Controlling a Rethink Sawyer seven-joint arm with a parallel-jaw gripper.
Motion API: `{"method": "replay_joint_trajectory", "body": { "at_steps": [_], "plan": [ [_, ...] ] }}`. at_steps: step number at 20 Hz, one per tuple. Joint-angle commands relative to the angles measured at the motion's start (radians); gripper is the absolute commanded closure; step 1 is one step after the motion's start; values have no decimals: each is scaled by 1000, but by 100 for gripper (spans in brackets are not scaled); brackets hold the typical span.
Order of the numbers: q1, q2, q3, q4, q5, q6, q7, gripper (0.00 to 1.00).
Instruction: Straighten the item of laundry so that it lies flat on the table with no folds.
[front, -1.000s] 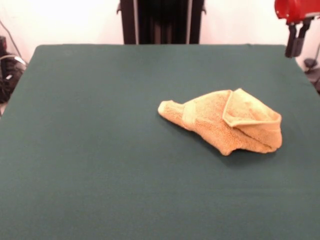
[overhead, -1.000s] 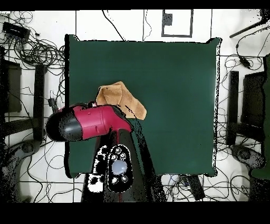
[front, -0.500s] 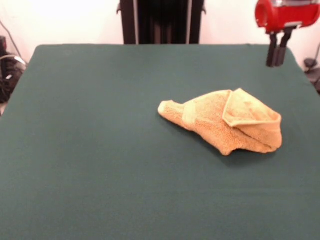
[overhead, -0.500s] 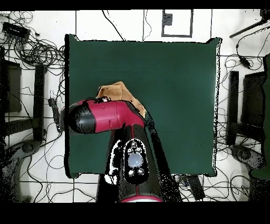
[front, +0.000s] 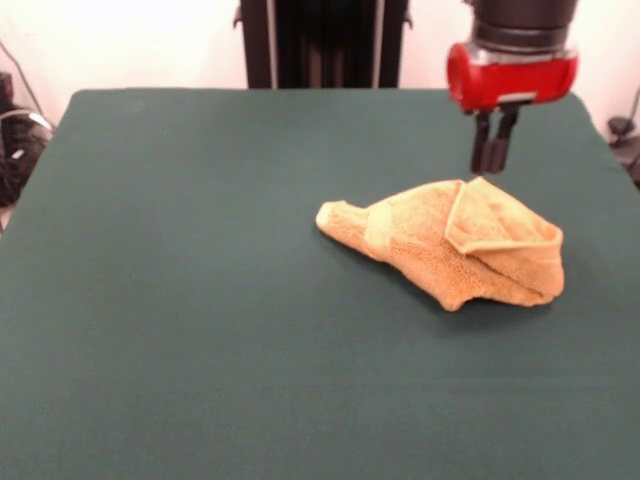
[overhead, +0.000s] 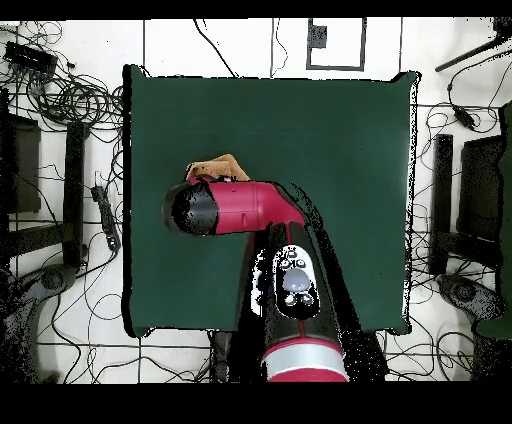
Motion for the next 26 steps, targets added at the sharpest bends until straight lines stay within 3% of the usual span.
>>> {"method": "replay_joint_trajectory", "body": {
  "at_steps": [1,4,5,15,17,21,26],
  "plan": [
    [-19,92,84,-31,-33,52,19,100],
    [-30,95,97,-32,-30,83,3,100],
    [-31,95,97,-34,-31,90,4,0],
    [-40,101,110,-46,-34,111,-18,0],
    [-23,94,88,-87,-70,110,-42,0],
    [-31,86,95,-19,-16,78,50,0],
    [-23,99,98,-39,-29,75,36,0]
  ]
}}
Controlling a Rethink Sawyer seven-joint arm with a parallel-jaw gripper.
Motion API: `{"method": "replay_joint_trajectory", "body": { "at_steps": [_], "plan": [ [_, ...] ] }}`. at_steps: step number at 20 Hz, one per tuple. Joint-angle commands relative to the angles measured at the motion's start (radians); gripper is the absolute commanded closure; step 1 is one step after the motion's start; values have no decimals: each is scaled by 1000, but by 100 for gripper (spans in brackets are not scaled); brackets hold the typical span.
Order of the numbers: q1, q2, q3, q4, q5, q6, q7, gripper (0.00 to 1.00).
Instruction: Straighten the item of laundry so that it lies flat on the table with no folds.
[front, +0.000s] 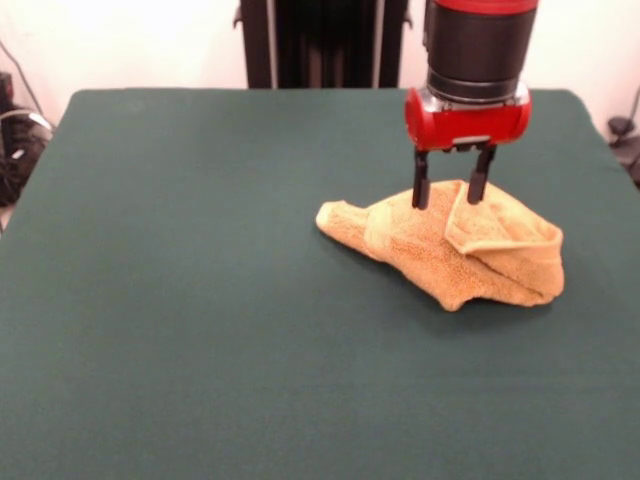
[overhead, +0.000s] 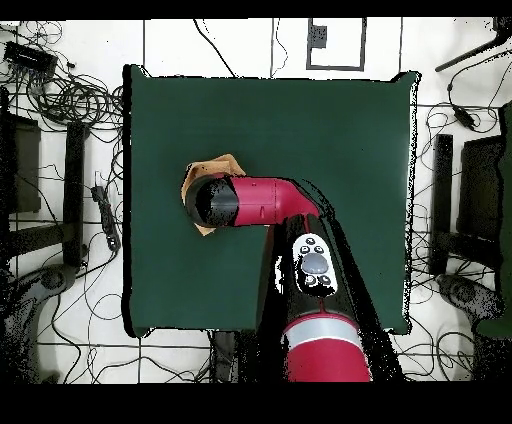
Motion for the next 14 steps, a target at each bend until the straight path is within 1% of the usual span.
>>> {"method": "replay_joint_trajectory", "body": {
  "at_steps": [1,7,14],
  "plan": [
    [23,29,92,-5,-19,71,34,0],
    [36,34,87,-1,-28,56,40,0],
    [45,72,86,-34,-27,38,51,0]
  ]
}}
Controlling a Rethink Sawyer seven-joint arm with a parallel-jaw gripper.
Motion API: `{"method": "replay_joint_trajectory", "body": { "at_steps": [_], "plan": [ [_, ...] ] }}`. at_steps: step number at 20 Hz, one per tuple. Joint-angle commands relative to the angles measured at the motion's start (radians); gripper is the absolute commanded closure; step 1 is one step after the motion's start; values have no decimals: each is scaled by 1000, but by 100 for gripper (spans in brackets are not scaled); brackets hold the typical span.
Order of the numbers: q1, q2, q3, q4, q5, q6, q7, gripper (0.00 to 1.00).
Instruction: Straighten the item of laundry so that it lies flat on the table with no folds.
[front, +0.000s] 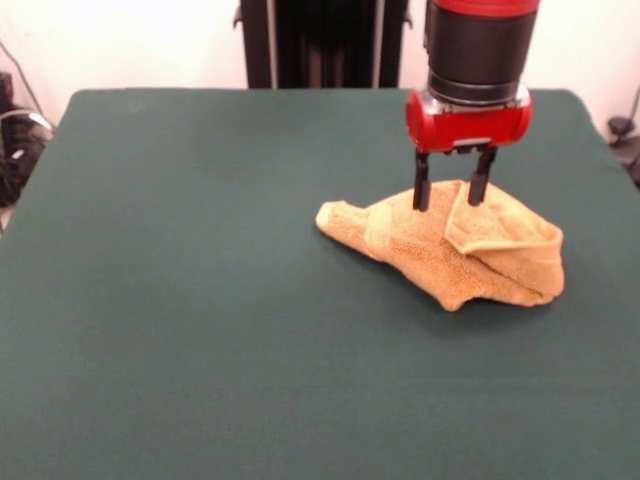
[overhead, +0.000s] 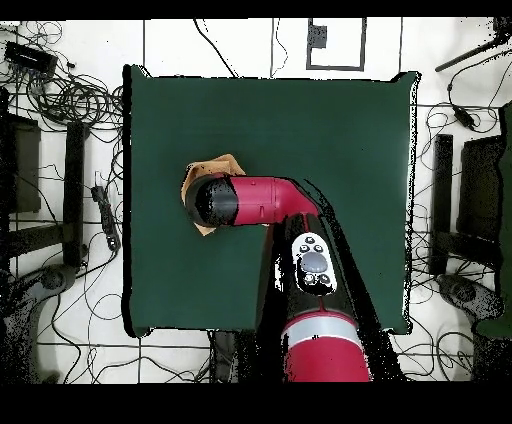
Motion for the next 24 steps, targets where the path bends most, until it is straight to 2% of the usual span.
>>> {"method": "replay_joint_trajectory", "body": {
  "at_steps": [1,24],
  "plan": [
    [46,69,85,-30,-26,37,53,0],
    [63,100,90,0,-16,-21,81,0]
  ]
}}
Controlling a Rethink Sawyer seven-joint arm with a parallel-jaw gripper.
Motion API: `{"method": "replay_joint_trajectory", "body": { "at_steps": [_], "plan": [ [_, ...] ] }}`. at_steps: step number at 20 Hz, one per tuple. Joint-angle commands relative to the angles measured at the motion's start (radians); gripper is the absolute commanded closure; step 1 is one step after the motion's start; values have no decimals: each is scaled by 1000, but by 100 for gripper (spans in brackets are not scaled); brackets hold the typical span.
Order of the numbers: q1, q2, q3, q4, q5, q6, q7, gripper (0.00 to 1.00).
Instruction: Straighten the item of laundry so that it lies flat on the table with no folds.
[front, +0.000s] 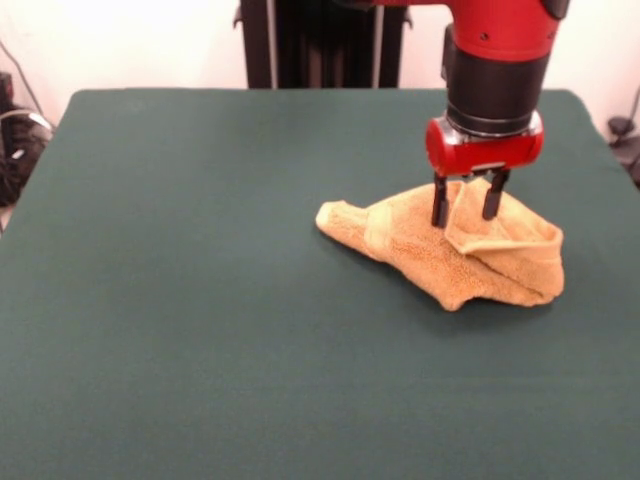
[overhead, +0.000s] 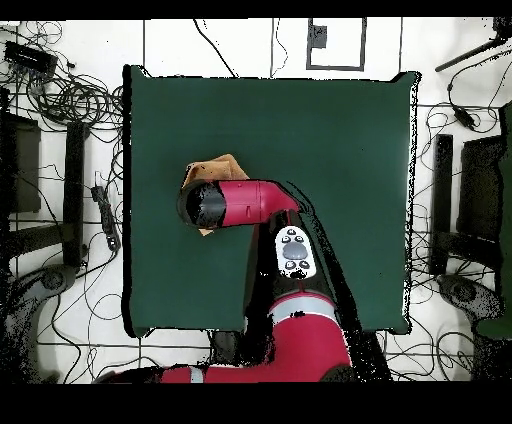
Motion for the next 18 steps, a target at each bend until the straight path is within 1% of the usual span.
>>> {"method": "replay_joint_trajectory", "body": {
  "at_steps": [1,7,18],
  "plan": [
    [23,31,91,15,-20,-26,75,0],
    [16,68,94,-11,-22,-50,73,0],
    [18,92,79,-40,-34,-65,68,0]
  ]
}}
